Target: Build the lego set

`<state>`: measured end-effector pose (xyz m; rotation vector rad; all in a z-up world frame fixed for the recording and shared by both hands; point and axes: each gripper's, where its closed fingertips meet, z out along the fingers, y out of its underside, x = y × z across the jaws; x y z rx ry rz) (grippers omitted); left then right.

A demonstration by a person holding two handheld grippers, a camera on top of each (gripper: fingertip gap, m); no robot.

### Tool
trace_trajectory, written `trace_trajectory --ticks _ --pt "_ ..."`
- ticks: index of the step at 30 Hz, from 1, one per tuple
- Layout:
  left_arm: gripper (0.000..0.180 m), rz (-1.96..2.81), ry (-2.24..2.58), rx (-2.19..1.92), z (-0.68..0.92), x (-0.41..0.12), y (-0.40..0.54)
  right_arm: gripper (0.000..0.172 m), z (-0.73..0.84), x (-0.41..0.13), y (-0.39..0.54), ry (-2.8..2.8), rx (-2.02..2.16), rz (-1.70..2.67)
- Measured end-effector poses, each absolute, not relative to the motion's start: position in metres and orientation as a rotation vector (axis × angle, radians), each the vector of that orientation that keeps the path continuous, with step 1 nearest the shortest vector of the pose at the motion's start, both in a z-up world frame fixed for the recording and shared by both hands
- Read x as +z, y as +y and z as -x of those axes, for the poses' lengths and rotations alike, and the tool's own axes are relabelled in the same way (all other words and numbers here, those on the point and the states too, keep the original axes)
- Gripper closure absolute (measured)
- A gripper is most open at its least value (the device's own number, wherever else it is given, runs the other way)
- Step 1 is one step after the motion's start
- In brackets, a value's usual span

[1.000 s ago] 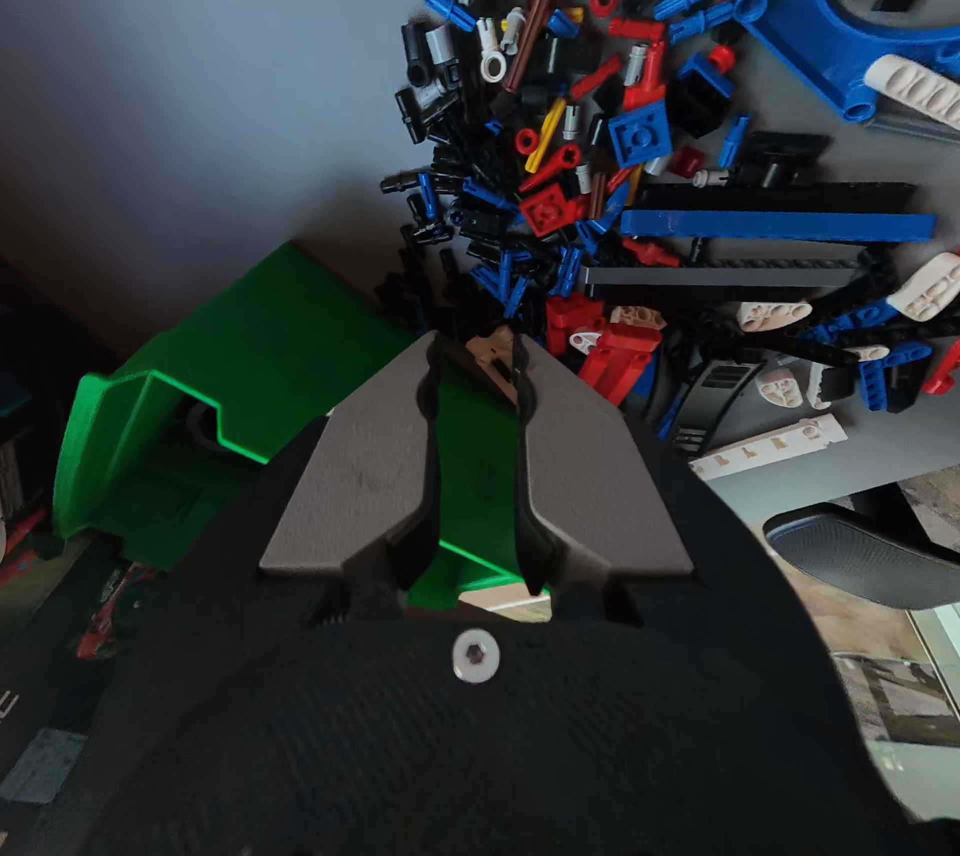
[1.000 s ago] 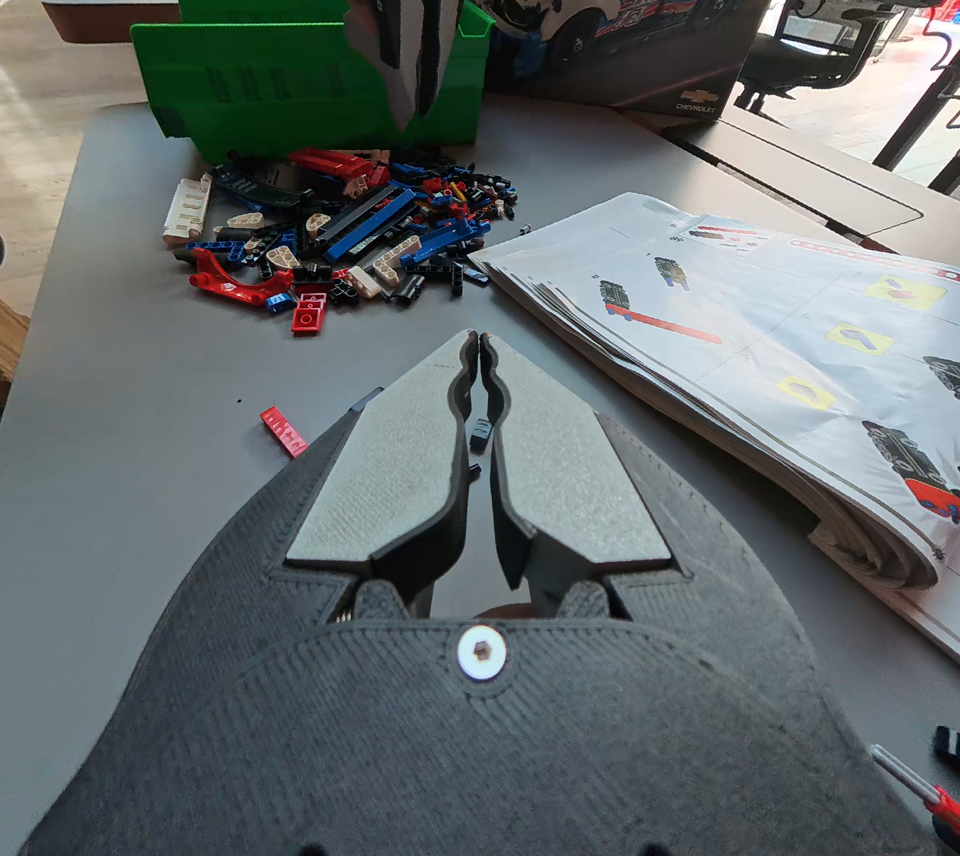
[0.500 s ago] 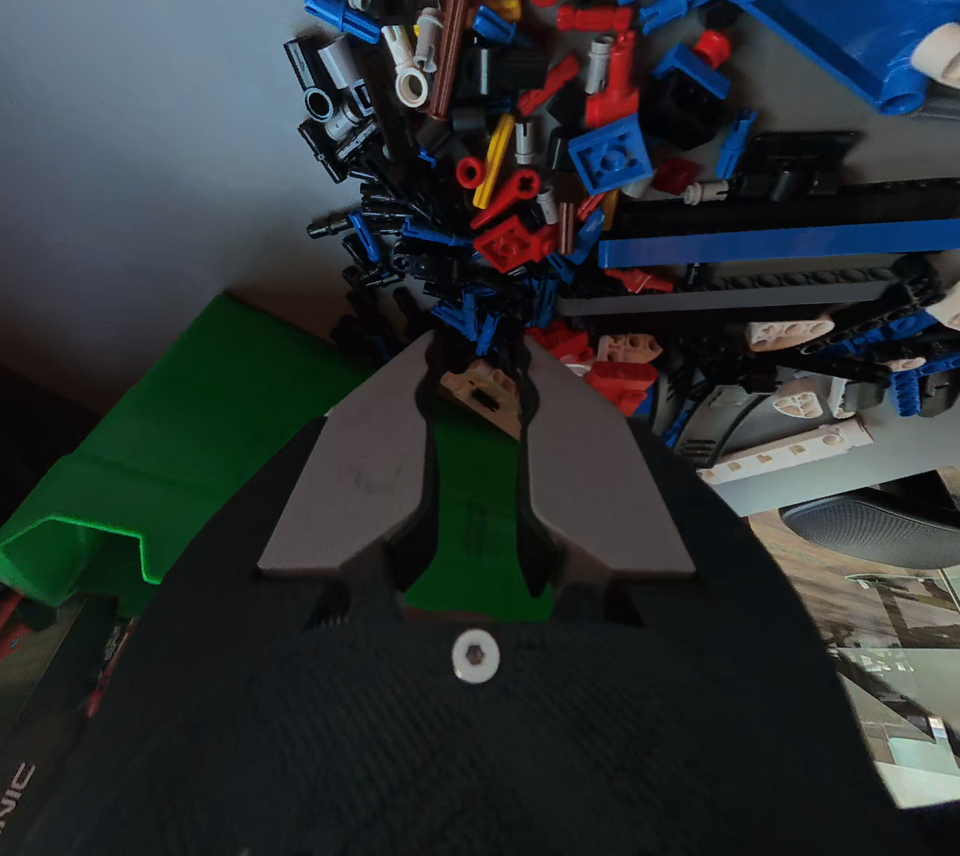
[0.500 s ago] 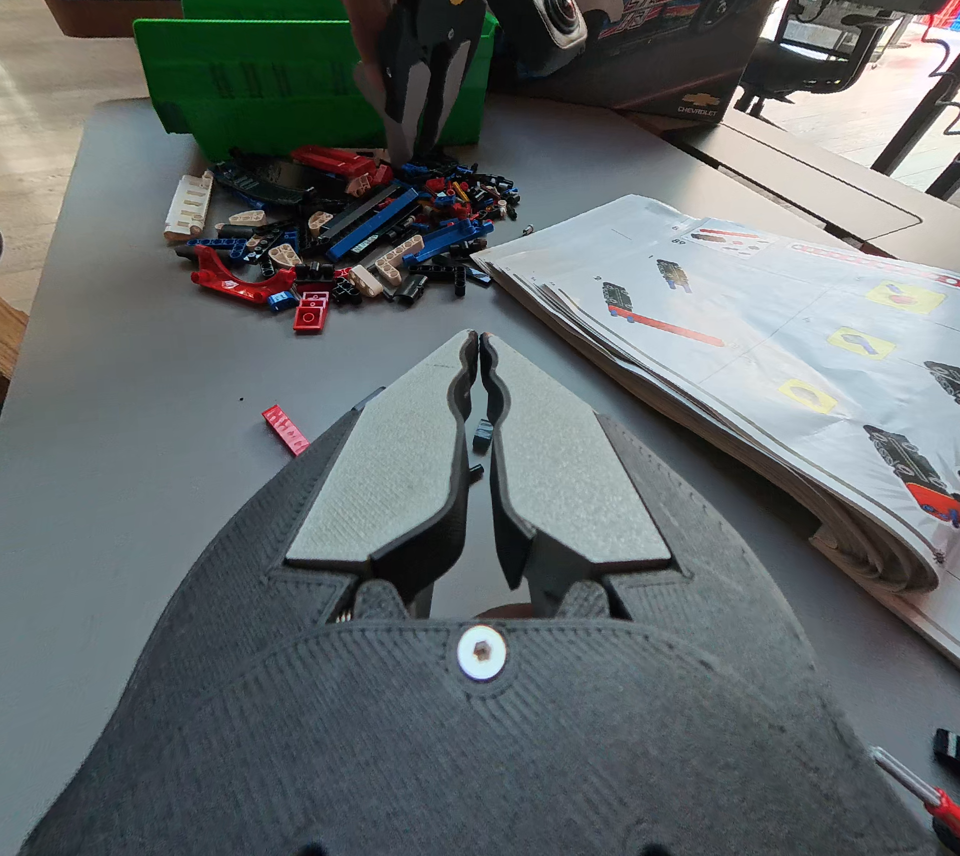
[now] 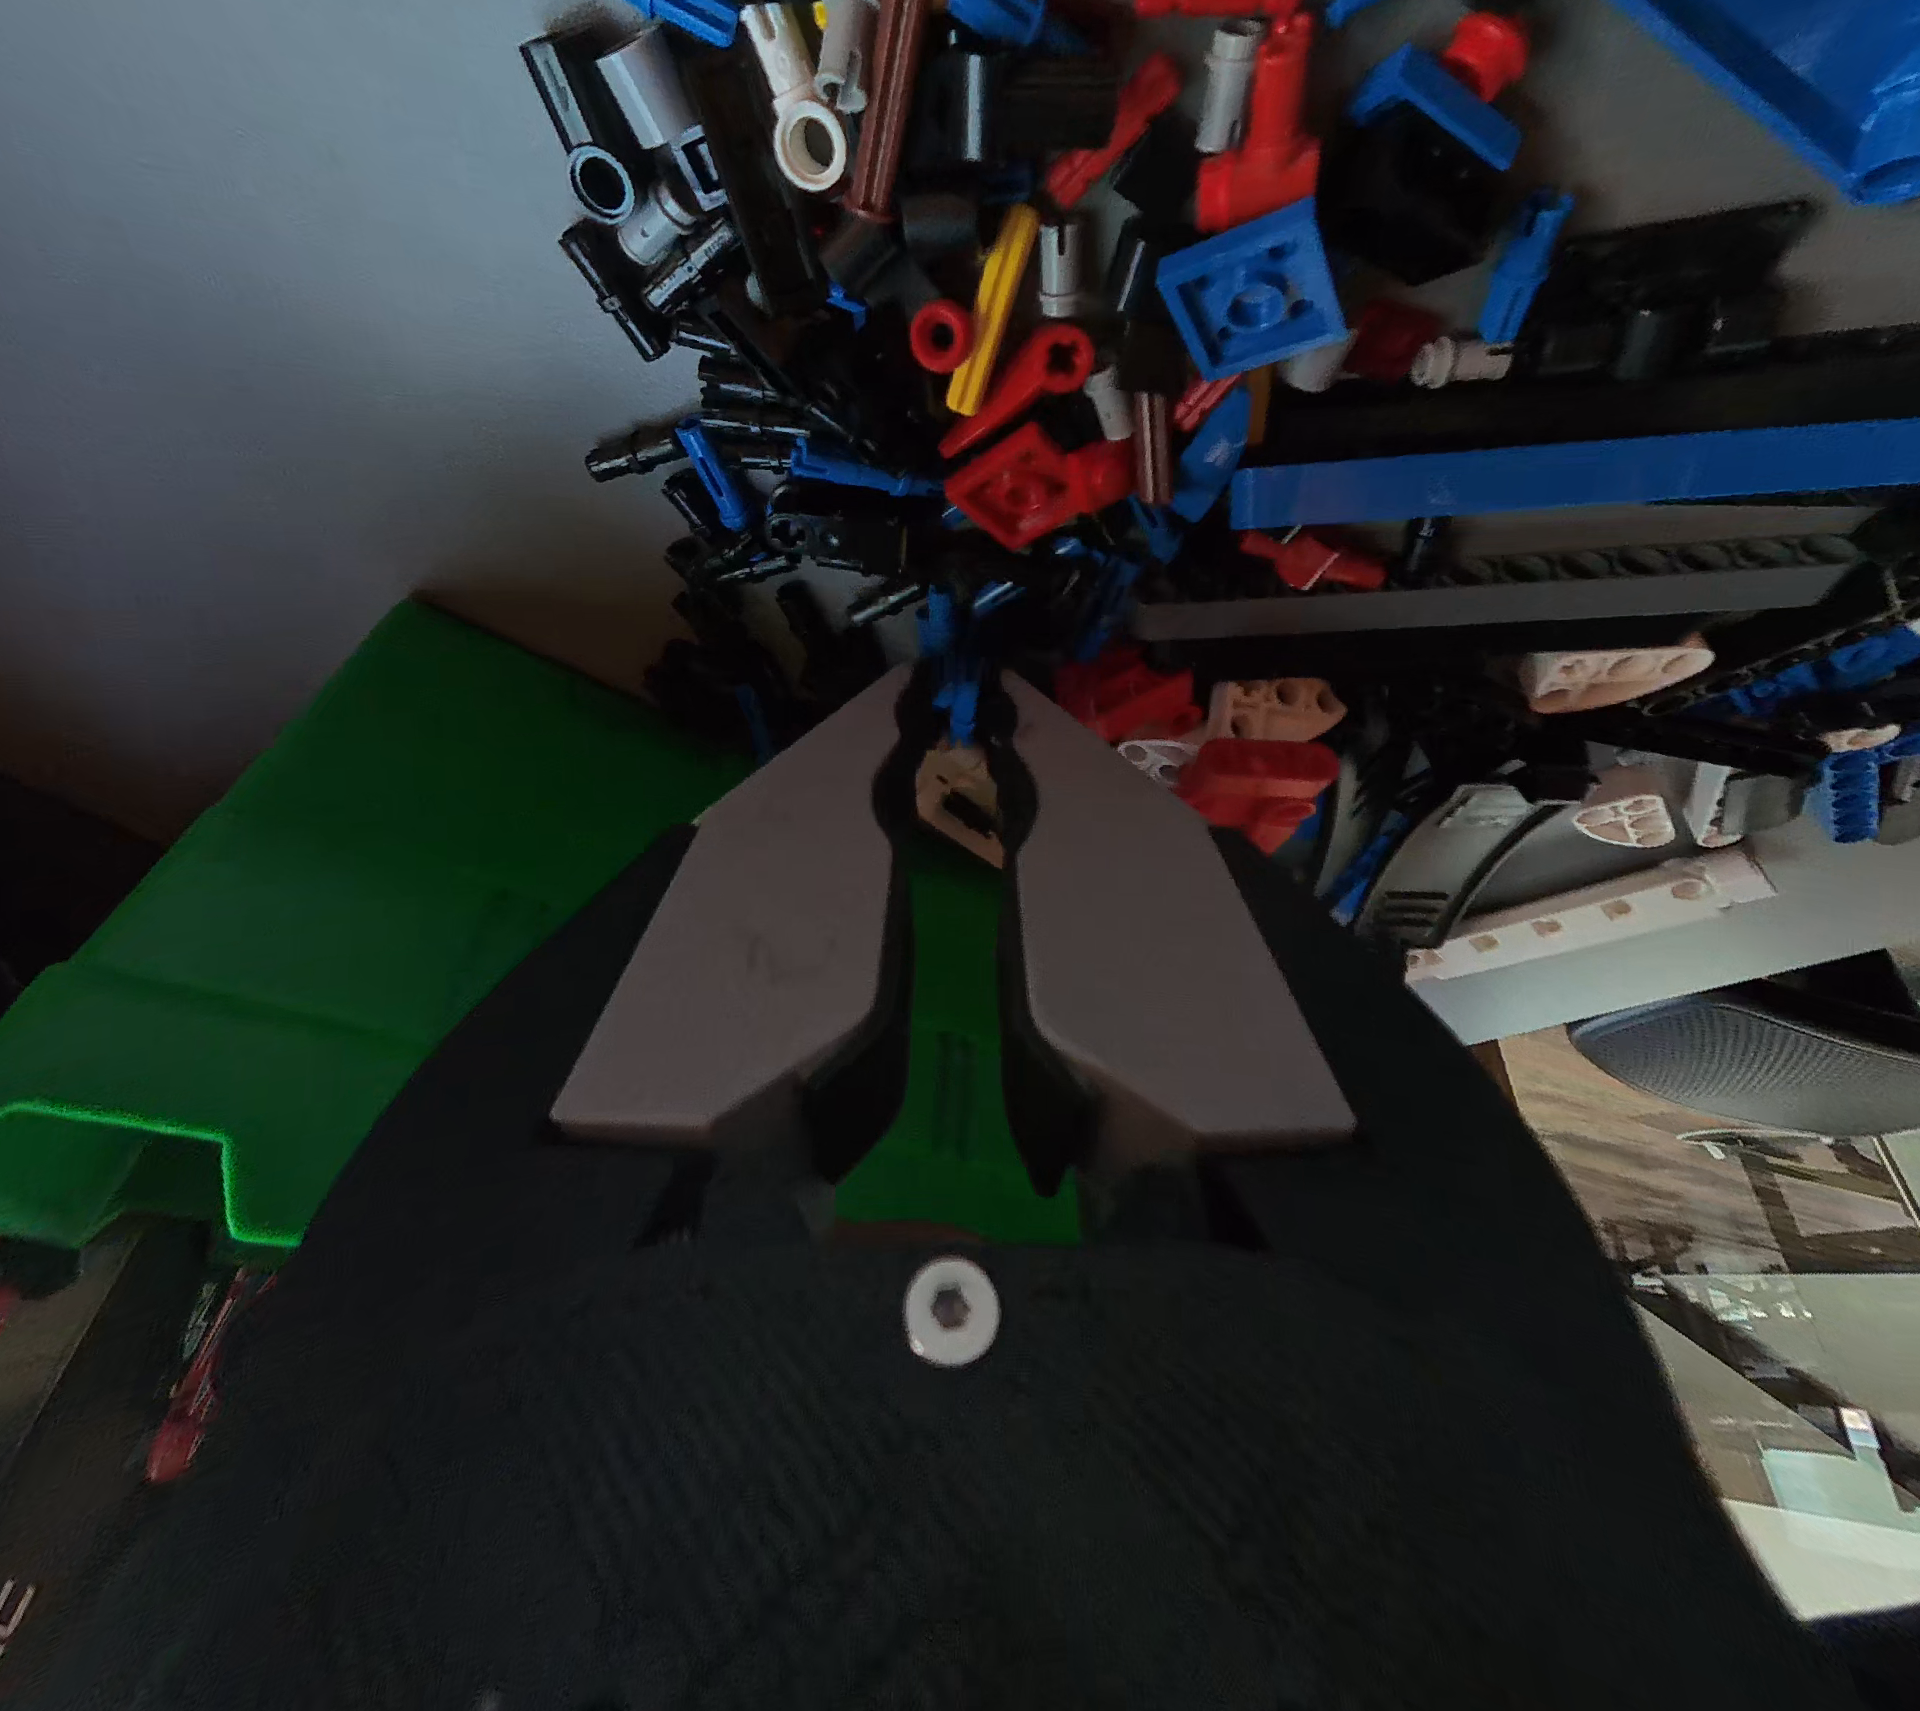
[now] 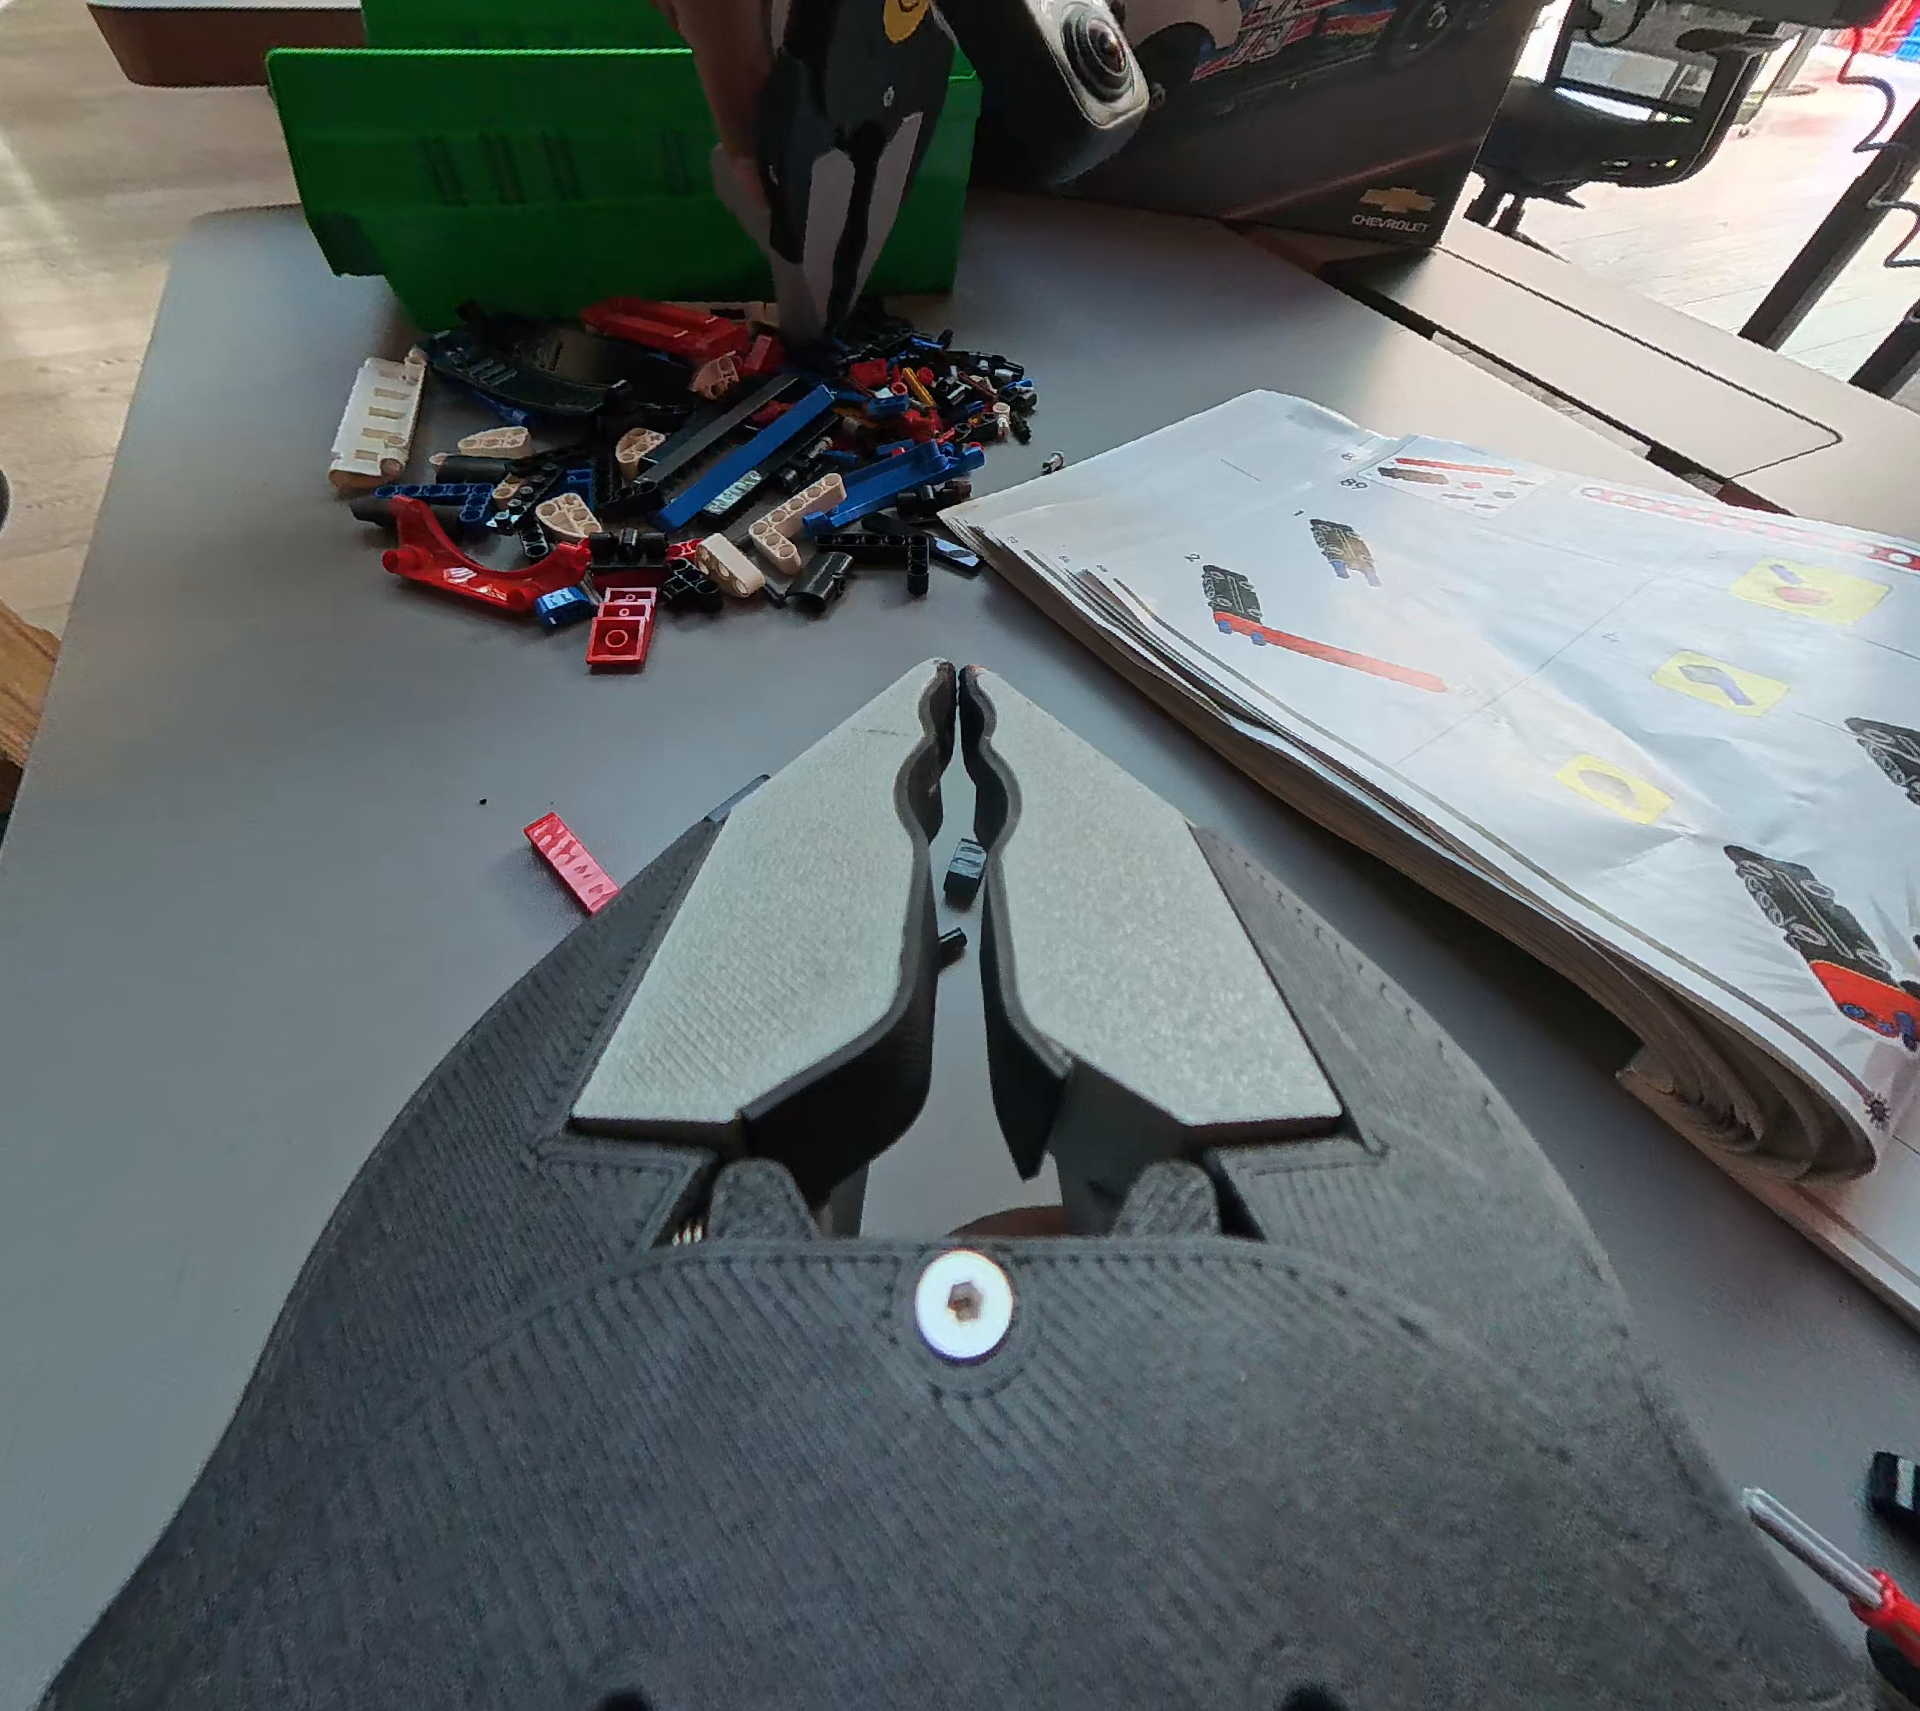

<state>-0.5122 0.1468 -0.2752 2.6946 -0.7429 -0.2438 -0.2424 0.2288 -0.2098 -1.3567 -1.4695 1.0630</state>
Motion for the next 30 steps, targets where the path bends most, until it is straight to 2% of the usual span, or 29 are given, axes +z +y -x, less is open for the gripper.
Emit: trace_trajectory --ticks 30 --pt "0.172 -2.788 -0.725 -0.247 0.5120 -0.2679 0.1491 0.172 0.2427 -0.2104 0.2259 -1.481 1.052 1.347"
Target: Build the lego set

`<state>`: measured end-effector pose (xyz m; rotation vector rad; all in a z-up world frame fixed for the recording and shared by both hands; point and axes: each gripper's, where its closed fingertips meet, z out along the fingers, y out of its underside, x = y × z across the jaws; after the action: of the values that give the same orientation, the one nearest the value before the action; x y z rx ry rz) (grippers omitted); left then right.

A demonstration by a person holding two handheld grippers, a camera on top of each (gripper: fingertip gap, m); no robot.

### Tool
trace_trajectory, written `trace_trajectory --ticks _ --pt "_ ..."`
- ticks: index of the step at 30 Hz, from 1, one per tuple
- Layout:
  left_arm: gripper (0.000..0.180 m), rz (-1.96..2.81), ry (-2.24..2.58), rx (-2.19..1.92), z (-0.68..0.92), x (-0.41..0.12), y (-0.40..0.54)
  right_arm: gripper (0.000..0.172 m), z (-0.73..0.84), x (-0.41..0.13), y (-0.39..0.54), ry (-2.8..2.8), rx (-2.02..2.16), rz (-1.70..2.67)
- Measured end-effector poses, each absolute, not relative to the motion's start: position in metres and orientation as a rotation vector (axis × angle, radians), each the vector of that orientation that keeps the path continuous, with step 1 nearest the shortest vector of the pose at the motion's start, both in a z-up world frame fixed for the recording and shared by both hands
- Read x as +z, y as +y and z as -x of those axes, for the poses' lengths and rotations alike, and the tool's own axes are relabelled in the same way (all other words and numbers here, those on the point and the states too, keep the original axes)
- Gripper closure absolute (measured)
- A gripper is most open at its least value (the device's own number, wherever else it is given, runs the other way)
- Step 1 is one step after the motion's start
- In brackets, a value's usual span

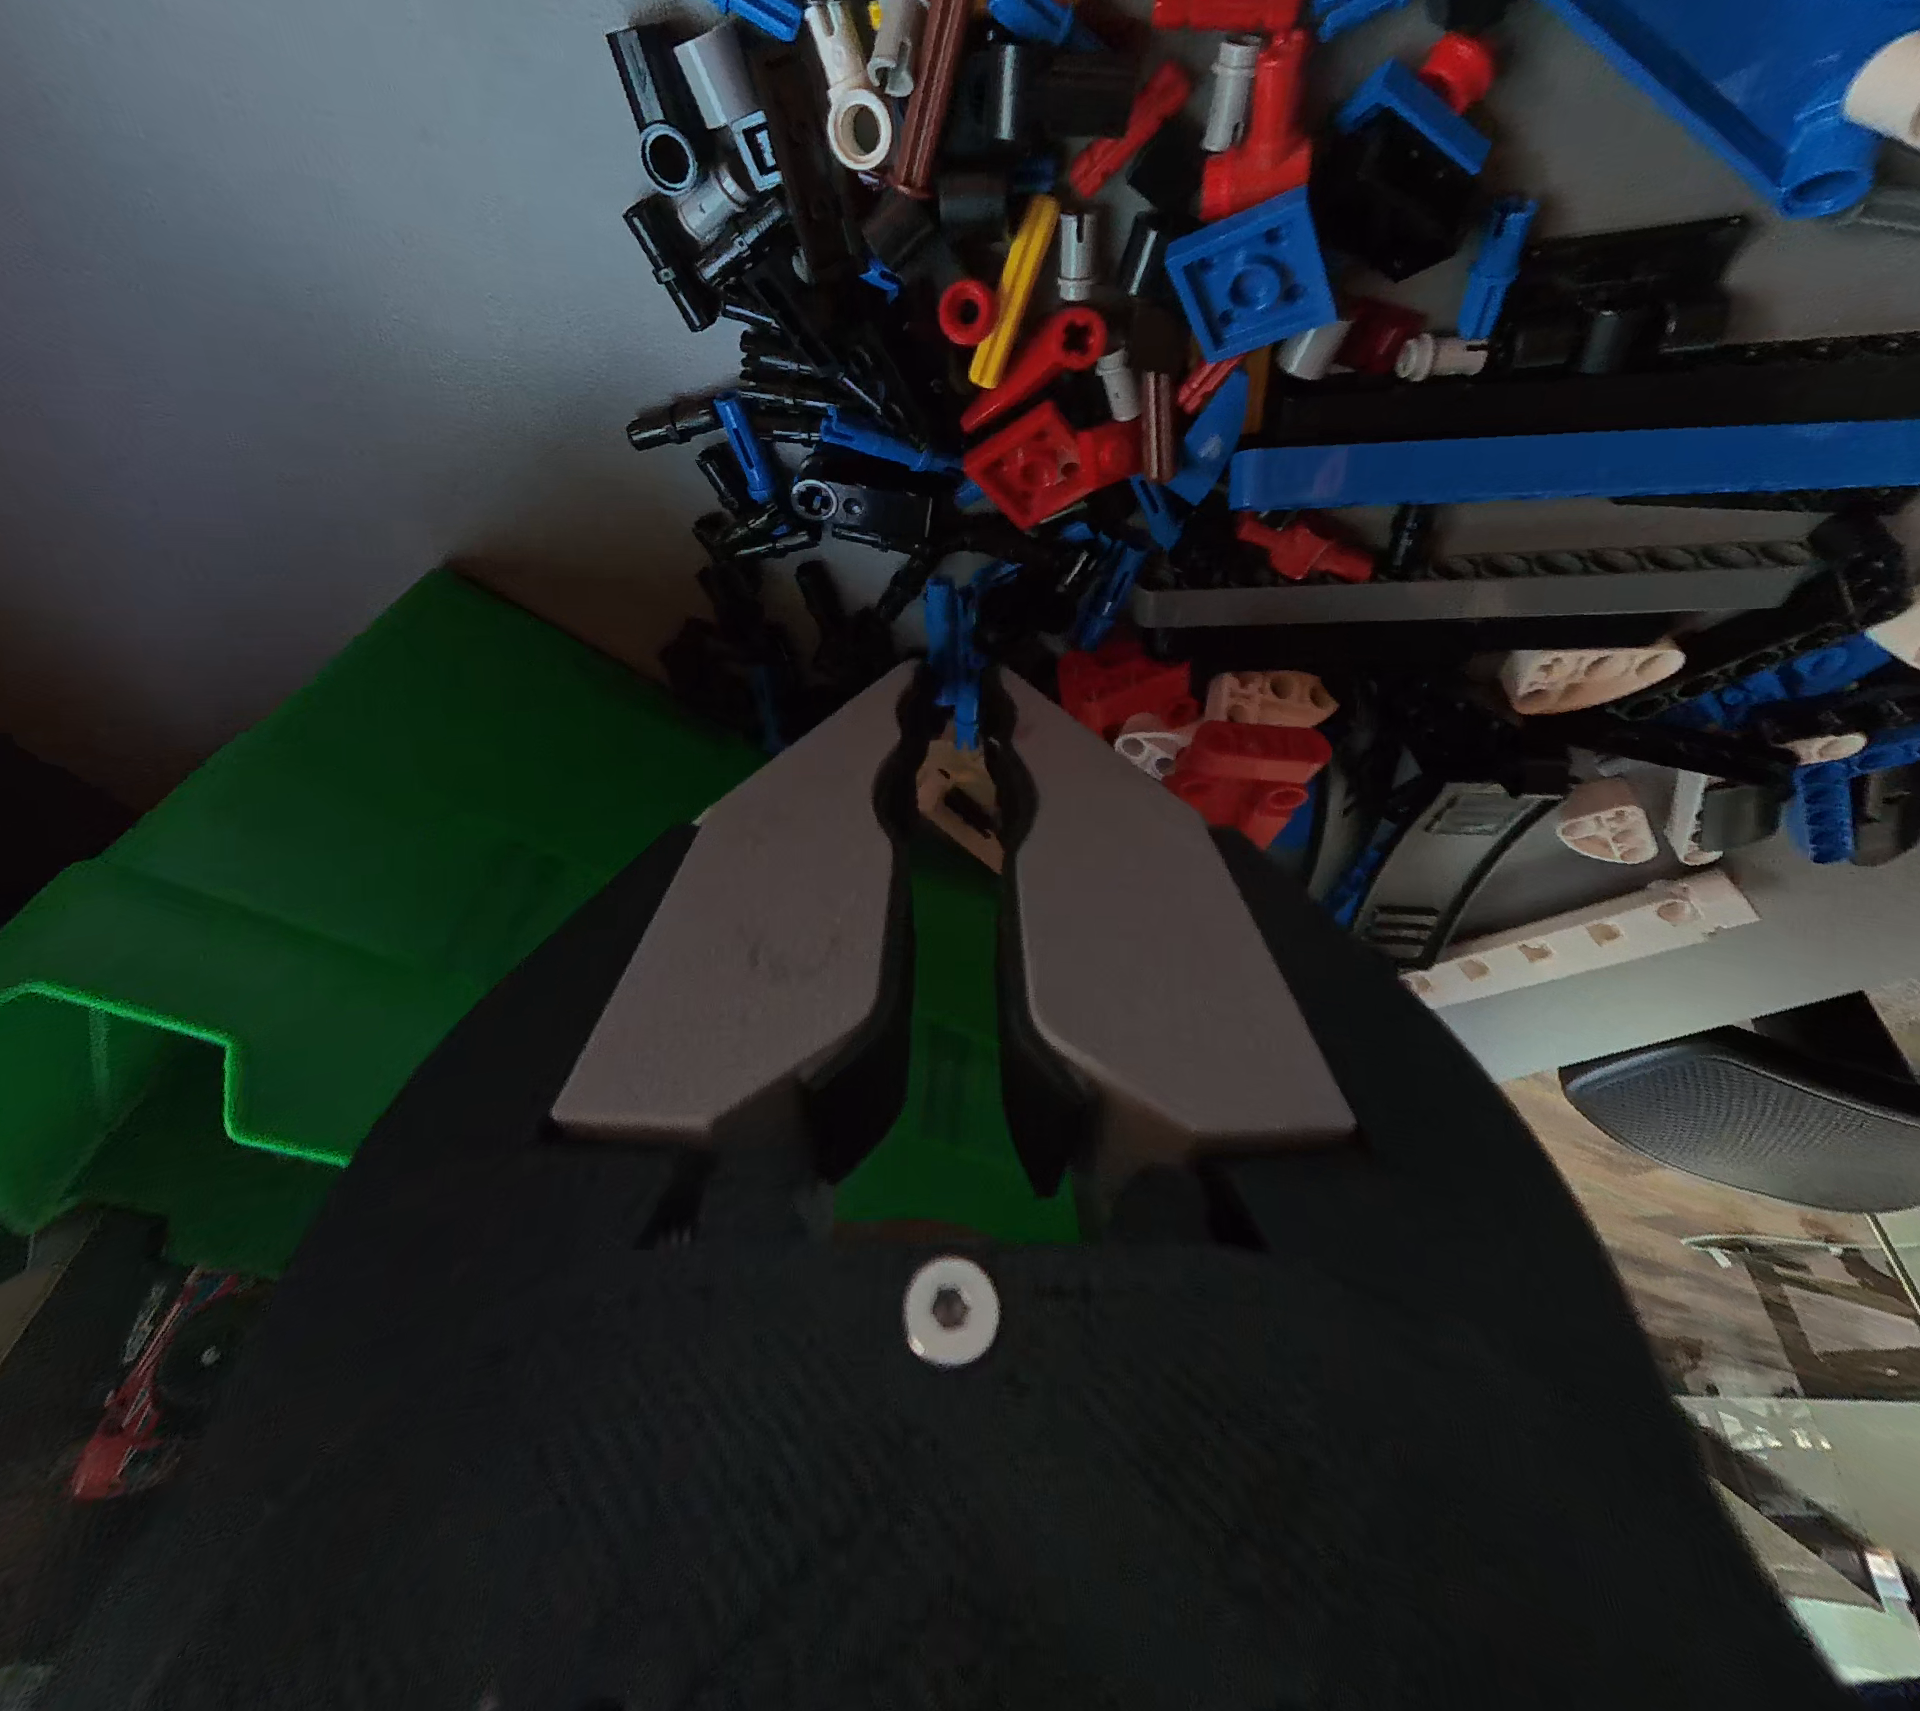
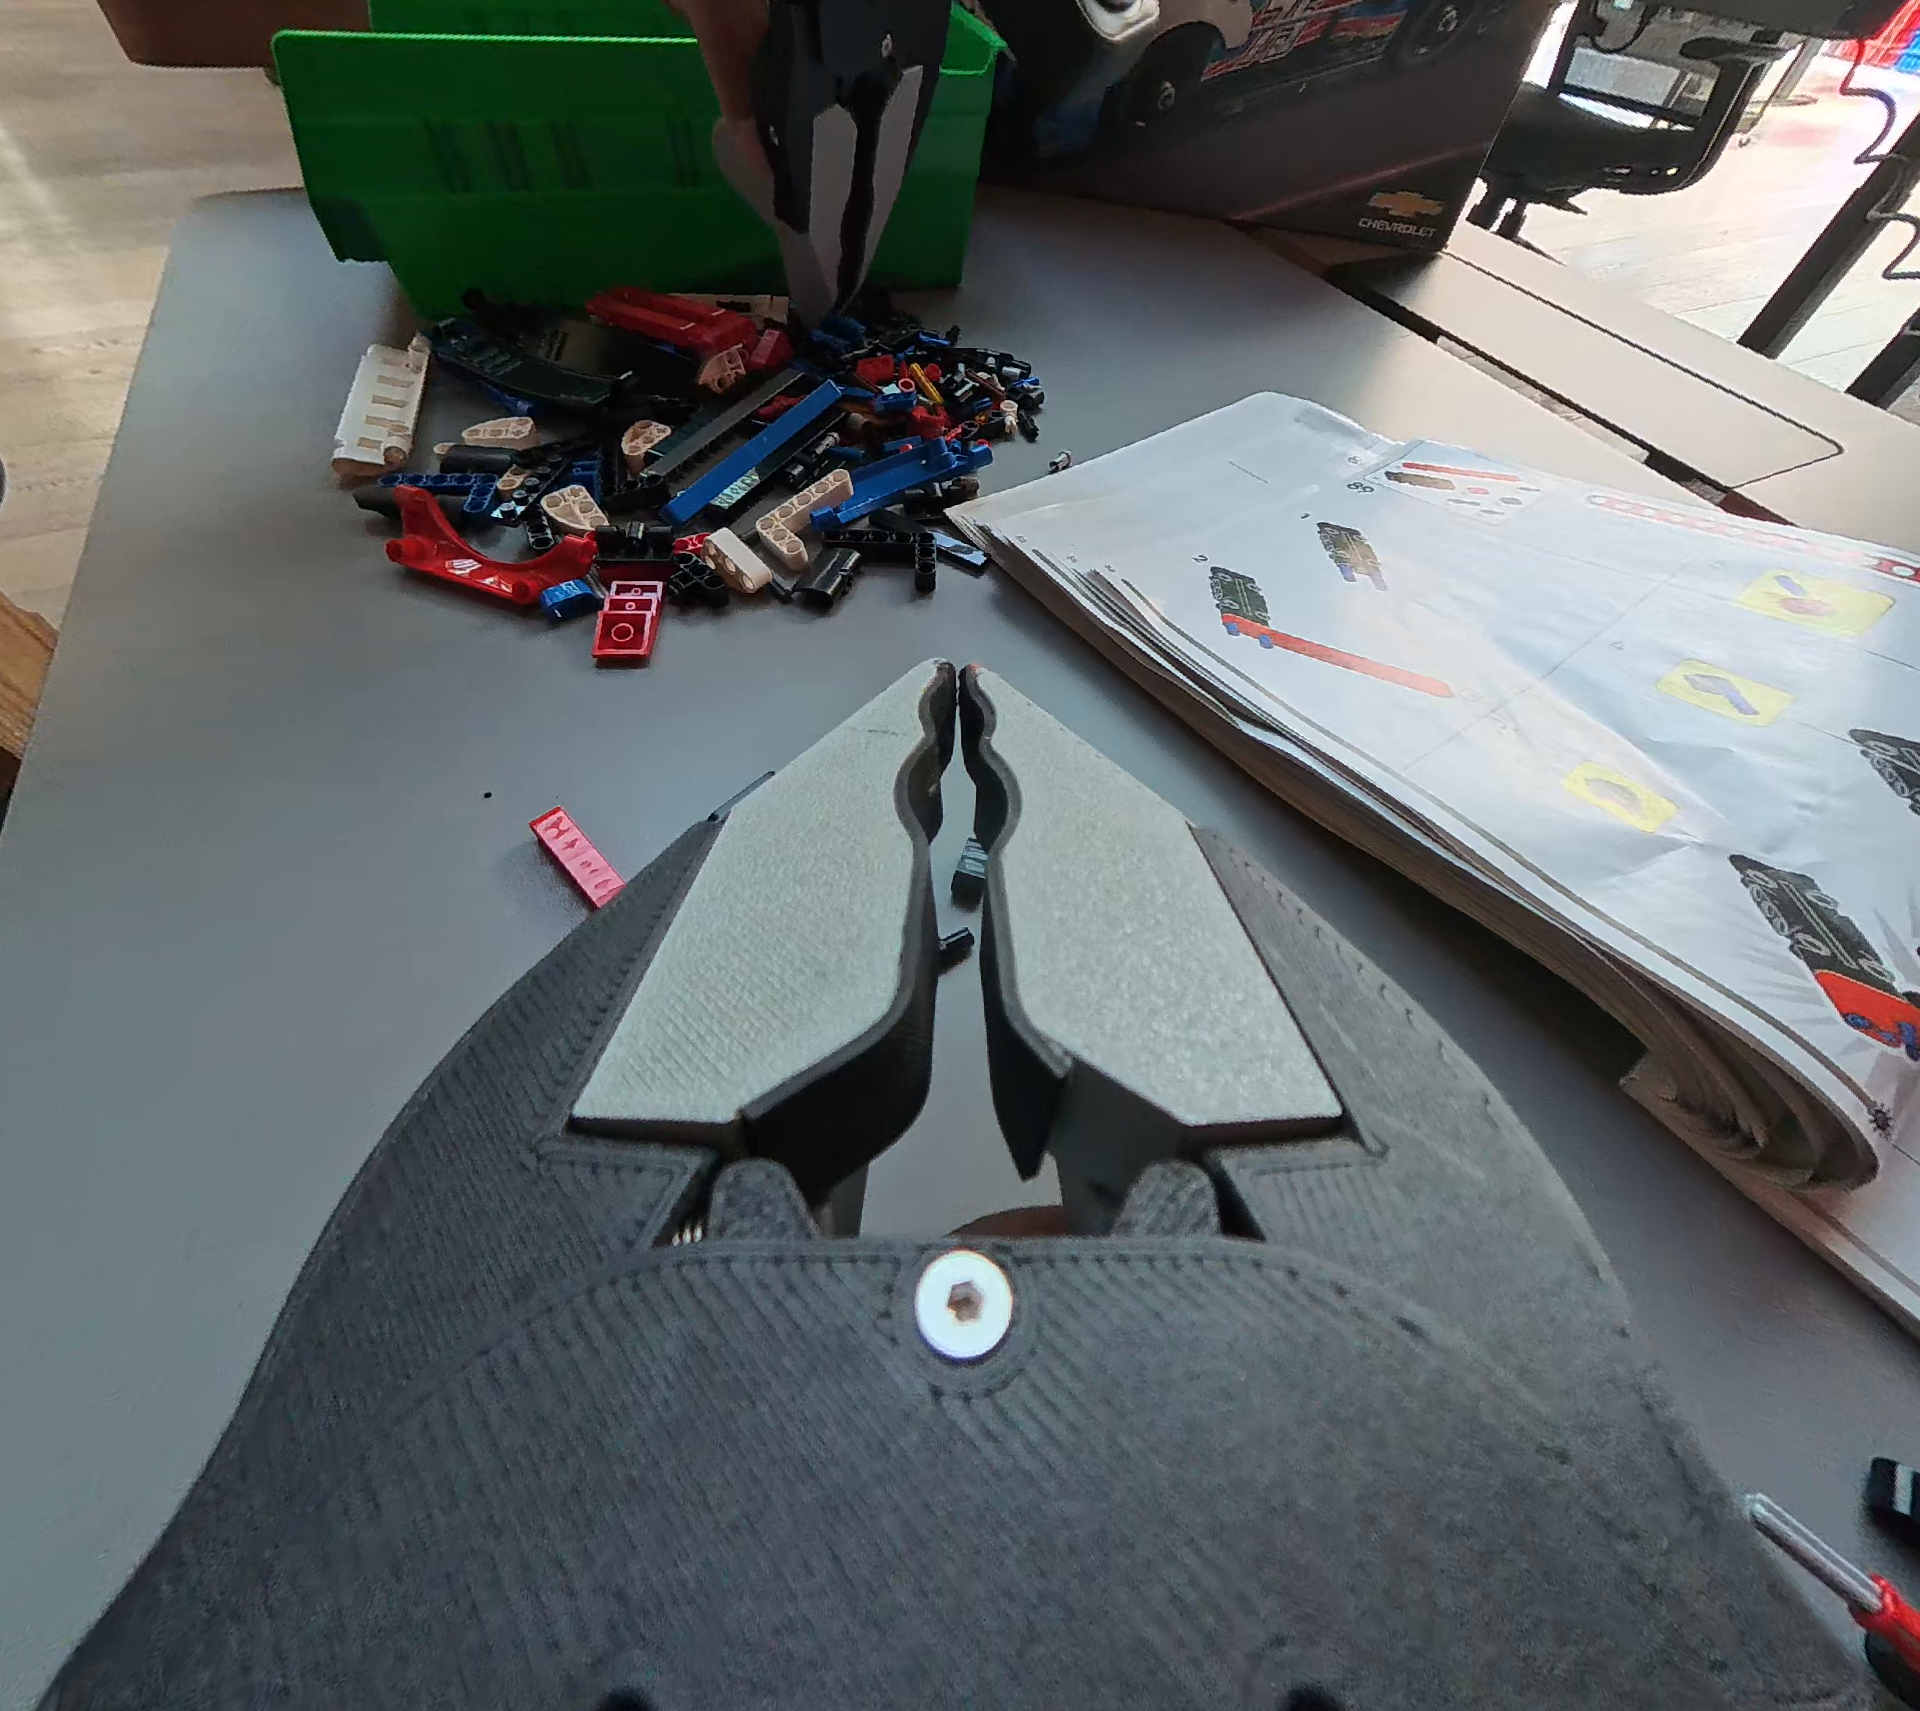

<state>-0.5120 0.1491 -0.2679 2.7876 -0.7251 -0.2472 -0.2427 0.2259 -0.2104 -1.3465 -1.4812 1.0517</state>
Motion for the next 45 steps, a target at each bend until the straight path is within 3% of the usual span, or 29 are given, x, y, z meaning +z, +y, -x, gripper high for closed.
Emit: trace_trajectory --ticks 16,26,45 --pt "0.173 -2.960 -1.064 -0.119 0.409 -0.221 0.167 0.172 0.242 -0.210 0.229 -1.471 1.048 1.354" --pt "0.173 -2.855 -1.412 0.133 0.285 -0.247 0.177 0.172 0.237 -0.204 0.242 -1.408 1.012 1.375" --pt "0.170 -2.875 -1.386 0.286 0.254 -0.273 0.194 0.172 0.236 -0.204 0.245 -1.393 1.002 1.391"
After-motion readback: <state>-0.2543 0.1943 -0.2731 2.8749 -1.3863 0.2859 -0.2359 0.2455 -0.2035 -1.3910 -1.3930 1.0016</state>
